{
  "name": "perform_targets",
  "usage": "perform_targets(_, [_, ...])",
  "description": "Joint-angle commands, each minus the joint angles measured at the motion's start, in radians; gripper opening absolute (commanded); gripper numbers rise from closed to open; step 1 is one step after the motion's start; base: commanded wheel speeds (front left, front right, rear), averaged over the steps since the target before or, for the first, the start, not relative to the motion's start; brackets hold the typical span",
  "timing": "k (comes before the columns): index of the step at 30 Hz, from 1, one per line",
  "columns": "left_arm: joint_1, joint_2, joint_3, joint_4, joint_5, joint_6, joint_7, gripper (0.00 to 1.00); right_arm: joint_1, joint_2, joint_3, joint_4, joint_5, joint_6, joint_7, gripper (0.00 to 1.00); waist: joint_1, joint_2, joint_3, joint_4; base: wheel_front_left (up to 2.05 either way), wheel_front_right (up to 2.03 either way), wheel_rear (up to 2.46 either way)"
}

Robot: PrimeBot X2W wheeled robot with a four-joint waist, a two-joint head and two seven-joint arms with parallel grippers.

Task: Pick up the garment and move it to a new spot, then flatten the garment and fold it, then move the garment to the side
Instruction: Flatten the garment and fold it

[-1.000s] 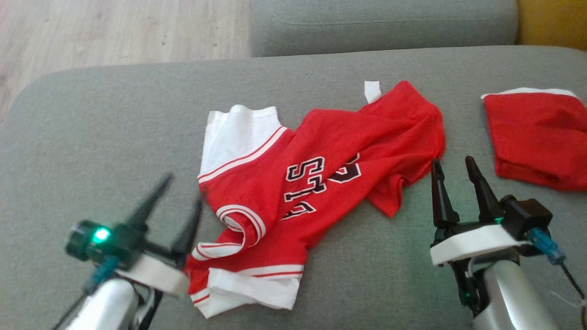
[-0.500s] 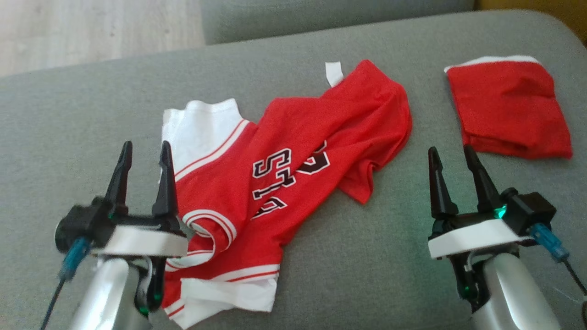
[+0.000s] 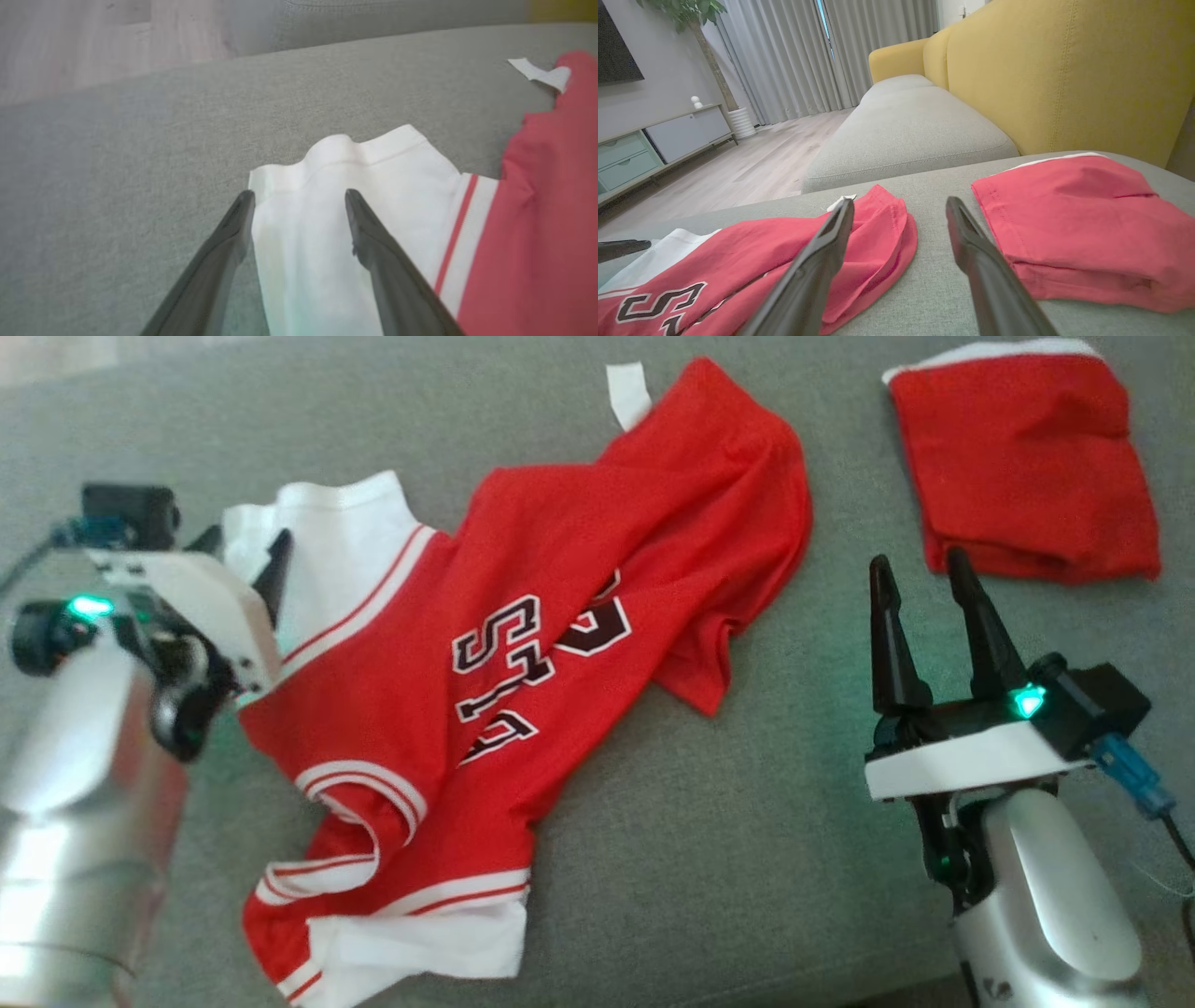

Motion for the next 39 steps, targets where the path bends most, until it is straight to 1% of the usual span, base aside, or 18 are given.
perform_targets(1, [-0.071,0.058,0.018,-0.006,-0.011,-0.004,0.047,1.00,-0.030,-0.002,0.025,-0.035,0.008,0.007,-0.006,1.00,-0.0003,0.0000,0.030,-0.027,0.00,0.00,0.00])
perform_targets(4, [-0.117,0.073,-0.005,0.032,-0.056,-0.007,0.143,1.00,-0.036,-0.002,0.025,-0.039,0.014,0.007,-0.006,1.00,-0.0003,0.0000,0.043,-0.037,0.00,0.00,0.00])
perform_targets(6, [-0.136,0.081,-0.024,0.042,-0.082,-0.008,0.189,1.00,-0.037,-0.002,0.026,-0.040,0.017,0.007,-0.006,1.00,-0.0003,0.0000,0.047,-0.042,0.00,0.00,0.00])
perform_targets(13, [-0.172,0.117,-0.116,0.035,-0.157,-0.008,0.305,1.00,-0.047,-0.002,0.031,-0.041,0.022,0.007,-0.006,1.00,-0.0003,0.0000,0.063,-0.051,0.00,0.00,0.00])
perform_targets(14, [-0.176,0.125,-0.133,0.027,-0.165,-0.008,0.319,0.55,-0.050,-0.002,0.031,-0.041,0.023,0.007,-0.006,1.00,-0.0003,0.0000,0.067,-0.053,0.00,0.00,0.00])
perform_targets(15, [-0.179,0.133,-0.146,0.019,-0.173,-0.008,0.325,0.00,-0.053,-0.002,0.032,-0.042,0.024,0.007,-0.006,1.00,-0.0003,0.0000,0.071,-0.054,0.00,0.00,0.00])
perform_targets(17, [-0.189,0.150,-0.160,0.011,-0.188,-0.008,0.323,0.00,-0.059,-0.002,0.032,-0.045,0.027,0.007,-0.006,1.00,-0.0003,0.0000,0.080,-0.058,0.00,0.00,0.00])
perform_targets(20, [-0.220,0.172,-0.155,0.006,-0.182,-0.008,0.260,0.00,-0.066,-0.002,0.032,-0.050,0.031,0.007,-0.006,1.00,-0.0003,0.0000,0.096,-0.065,0.00,0.00,0.00])
perform_targets(21, [-0.220,0.172,-0.155,0.006,-0.182,-0.008,0.260,0.00,-0.066,-0.002,0.032,-0.050,0.031,0.007,-0.006,1.00,-0.0003,0.0000,0.096,-0.065,0.00,0.00,0.00])
perform_targets(24, [-0.262,0.186,-0.147,0.016,-0.152,-0.008,0.160,0.00,-0.073,-0.002,0.037,-0.054,0.035,0.007,-0.006,1.00,-0.0003,0.0000,0.111,-0.074,0.00,0.00,0.00])
perform_targets(27, [-0.315,0.194,-0.135,0.035,-0.118,0.004,0.048,0.00,-0.079,-0.002,0.041,-0.058,0.040,0.007,-0.006,1.00,-0.0003,0.0000,0.125,-0.083,0.00,0.00,0.00])
perform_targets(31, [-0.401,0.207,-0.125,0.064,-0.057,0.040,-0.106,0.00,-0.089,-0.002,0.054,-0.062,0.047,0.007,-0.006,1.00,-0.0003,0.0000,0.143,-0.100,0.00,0.00,0.00])
perform_targets(34, [-0.479,0.222,-0.120,0.094,-0.007,0.077,-0.218,0.00,-0.100,-0.002,0.069,-0.064,0.054,0.007,-0.006,1.00,-0.0003,0.0000,0.159,-0.117,0.00,0.00,0.00])
perform_targets(37, [-0.562,0.230,-0.112,0.129,0.029,0.114,-0.310,0.00,-0.113,-0.002,0.086,-0.070,0.063,0.007,-0.006,1.00,-0.0003,0.0000,0.179,-0.135,0.00,0.00,0.00])
perform_targets(38, [-0.615,0.237,-0.116,0.155,0.052,0.127,-0.348,0.00,-0.120,-0.002,0.098,-0.075,0.070,0.007,-0.006,1.00,-0.0003,0.0000,0.194,-0.147,0.00,0.00,0.00])
perform_targets(39, [-0.639,0.238,-0.118,0.169,0.062,0.130,-0.364,0.00,-0.123,-0.002,0.102,-0.077,0.073,0.007,-0.006,1.00,-0.0003,0.0000,0.201,-0.153,0.00,0.00,0.00])
